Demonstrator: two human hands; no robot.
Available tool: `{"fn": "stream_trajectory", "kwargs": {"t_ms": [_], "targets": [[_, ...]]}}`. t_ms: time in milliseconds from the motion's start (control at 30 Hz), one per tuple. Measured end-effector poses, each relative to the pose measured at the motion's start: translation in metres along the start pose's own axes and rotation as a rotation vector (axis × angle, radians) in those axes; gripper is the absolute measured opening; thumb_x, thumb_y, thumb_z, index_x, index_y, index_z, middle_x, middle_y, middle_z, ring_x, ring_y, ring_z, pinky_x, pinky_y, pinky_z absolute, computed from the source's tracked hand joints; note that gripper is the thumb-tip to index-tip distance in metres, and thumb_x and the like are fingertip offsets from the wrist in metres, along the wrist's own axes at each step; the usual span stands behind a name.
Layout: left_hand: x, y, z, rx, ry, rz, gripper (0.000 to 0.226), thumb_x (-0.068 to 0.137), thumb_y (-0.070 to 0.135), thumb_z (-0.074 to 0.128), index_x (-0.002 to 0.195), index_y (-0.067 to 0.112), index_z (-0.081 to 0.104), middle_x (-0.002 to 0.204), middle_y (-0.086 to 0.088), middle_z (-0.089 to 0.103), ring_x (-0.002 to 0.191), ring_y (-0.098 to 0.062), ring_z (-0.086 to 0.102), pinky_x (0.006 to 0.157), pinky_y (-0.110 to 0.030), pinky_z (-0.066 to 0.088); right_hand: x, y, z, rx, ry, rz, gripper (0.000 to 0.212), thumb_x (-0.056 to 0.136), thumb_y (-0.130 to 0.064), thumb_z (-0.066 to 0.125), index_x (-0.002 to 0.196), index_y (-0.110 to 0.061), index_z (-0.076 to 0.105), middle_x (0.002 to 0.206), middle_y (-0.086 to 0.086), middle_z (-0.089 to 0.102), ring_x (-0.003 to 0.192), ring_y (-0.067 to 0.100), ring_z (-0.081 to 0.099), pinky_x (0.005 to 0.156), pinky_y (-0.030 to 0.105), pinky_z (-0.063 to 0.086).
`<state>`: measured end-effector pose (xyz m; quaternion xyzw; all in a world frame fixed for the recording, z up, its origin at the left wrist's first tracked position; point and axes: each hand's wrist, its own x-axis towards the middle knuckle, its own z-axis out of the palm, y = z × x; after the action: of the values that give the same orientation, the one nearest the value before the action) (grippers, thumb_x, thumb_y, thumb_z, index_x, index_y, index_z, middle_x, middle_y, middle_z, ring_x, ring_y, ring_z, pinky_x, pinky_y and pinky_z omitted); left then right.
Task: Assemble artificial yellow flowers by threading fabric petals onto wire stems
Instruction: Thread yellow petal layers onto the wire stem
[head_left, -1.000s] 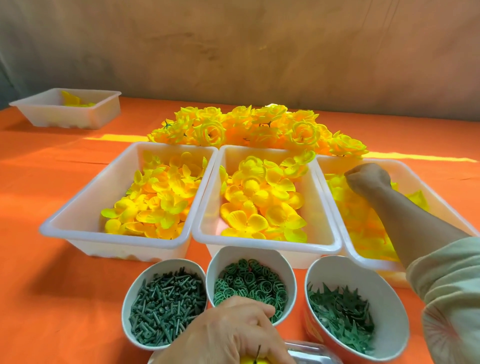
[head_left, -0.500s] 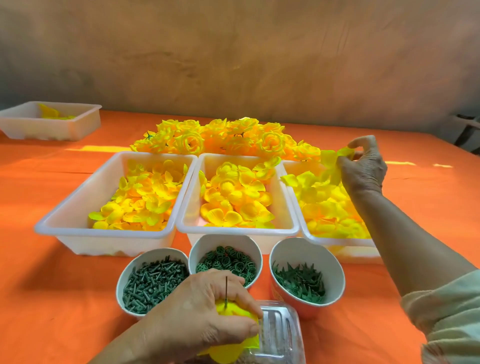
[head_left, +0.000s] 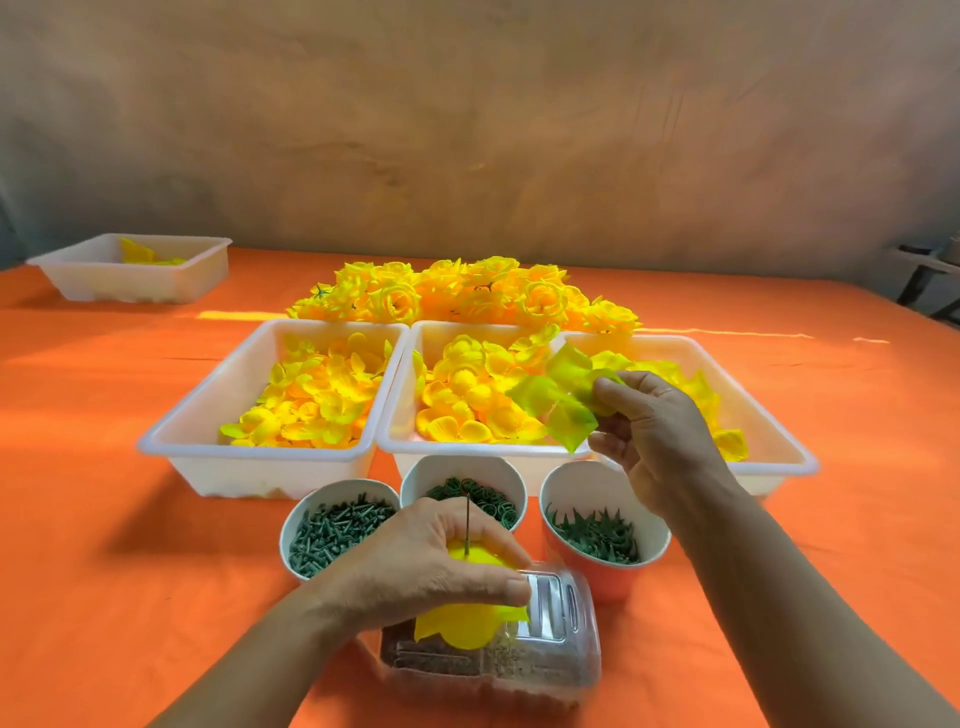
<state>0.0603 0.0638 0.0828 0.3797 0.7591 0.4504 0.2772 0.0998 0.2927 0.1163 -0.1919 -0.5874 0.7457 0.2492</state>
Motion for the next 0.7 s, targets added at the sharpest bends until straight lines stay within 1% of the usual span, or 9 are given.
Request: {"fn": "stream_trajectory", "kwargs": {"t_ms": [133,200,267,333,433,500,567,633,700], "targets": [[-0.002,0.000,-0.001,0.019,0.017,-0.009,0.047,0.054,0.061,0.082,0.097,0.043,0.076,0.111,0.022,0.065,0.106,0.005,0.061,0.102,-0.033,0.048,-0.031,0.004,0.016,0.028,-0.117,0.030,0.009,0.093,-0.006,0.058,0.089,-0.014,0.055,0.059,-0.004,0.067,0.048,0.006,0.059,0.040,0.019,0.045],[-0.004,0.000,-0.002,0.017,0.036,0.003,0.052,0.054,0.060,0.082,0.104,0.047,0.072,0.115,0.024,0.063,0.108,0.007,0.059,0.101,-0.028,0.048,-0.041,0.004,0.021,0.042,-0.157,0.036,0.009,0.092,-0.006,0.058,0.089,-0.013,0.053,0.059,-0.004,0.067,0.048,0.006,0.060,0.039,0.019,0.045],[-0.006,0.000,-0.002,0.041,0.052,0.033,0.058,0.053,0.064,0.080,0.108,0.053,0.068,0.118,0.031,0.060,0.113,0.012,0.054,0.100,-0.020,0.042,-0.049,0.003,0.024,0.063,-0.179,0.049,0.010,0.092,-0.005,0.058,0.090,-0.013,0.052,0.062,-0.002,0.068,0.049,0.008,0.061,0.038,0.019,0.045],[-0.009,0.000,-0.006,0.072,0.064,0.056,0.060,0.051,0.070,0.077,0.108,0.060,0.063,0.120,0.037,0.056,0.115,0.017,0.049,0.097,-0.014,0.037,-0.056,0.002,0.027,0.094,-0.193,0.061,0.011,0.091,-0.004,0.059,0.091,-0.012,0.052,0.064,0.002,0.069,0.050,0.011,0.062,0.037,0.020,0.045],[-0.016,-0.003,-0.016,0.058,0.099,0.067,0.065,0.045,0.083,0.071,0.107,0.064,0.061,0.122,0.041,0.054,0.116,0.020,0.048,0.094,-0.016,0.038,-0.063,0.000,0.028,0.113,-0.202,0.042,0.013,0.090,-0.004,0.060,0.096,-0.012,0.052,0.066,0.004,0.069,0.051,0.013,0.063,0.038,0.020,0.046],[-0.020,-0.003,-0.026,-0.011,0.134,0.087,0.074,0.044,0.092,0.064,0.110,0.060,0.063,0.124,0.036,0.058,0.118,0.016,0.051,0.096,-0.018,0.041,-0.066,-0.003,0.028,0.118,-0.198,0.009,0.015,0.089,-0.004,0.060,0.099,-0.012,0.053,0.066,0.004,0.069,0.052,0.014,0.063,0.038,0.020,0.045],[-0.023,-0.001,-0.035,-0.113,0.181,0.127,0.080,0.045,0.096,0.058,0.111,0.053,0.067,0.124,0.028,0.063,0.118,0.009,0.055,0.097,-0.019,0.042,-0.068,-0.009,0.029,0.124,-0.204,-0.031,0.016,0.089,-0.004,0.060,0.100,-0.013,0.053,0.066,0.004,0.069,0.053,0.015,0.063,0.038,0.020,0.044],[-0.024,0.005,-0.041,-0.255,0.246,0.167,0.081,0.049,0.096,0.056,0.111,0.045,0.071,0.123,0.015,0.068,0.121,0.000,0.058,0.102,-0.029,0.039,-0.071,-0.014,0.031,0.122,-0.217,-0.066,0.017,0.089,-0.004,0.059,0.100,-0.015,0.053,0.065,0.001,0.068,0.053,0.014,0.063,0.038,0.020,0.044],[-0.026,0.015,-0.046,-0.369,0.323,0.181,0.082,0.047,0.095,0.058,0.105,0.040,0.074,0.118,0.005,0.072,0.118,-0.007,0.062,0.103,-0.036,0.038,-0.073,-0.019,0.034,0.125,-0.239,-0.089,0.017,0.089,-0.005,0.060,0.100,-0.016,0.054,0.064,0.000,0.068,0.053,0.015,0.062,0.038,0.020,0.043]]}}
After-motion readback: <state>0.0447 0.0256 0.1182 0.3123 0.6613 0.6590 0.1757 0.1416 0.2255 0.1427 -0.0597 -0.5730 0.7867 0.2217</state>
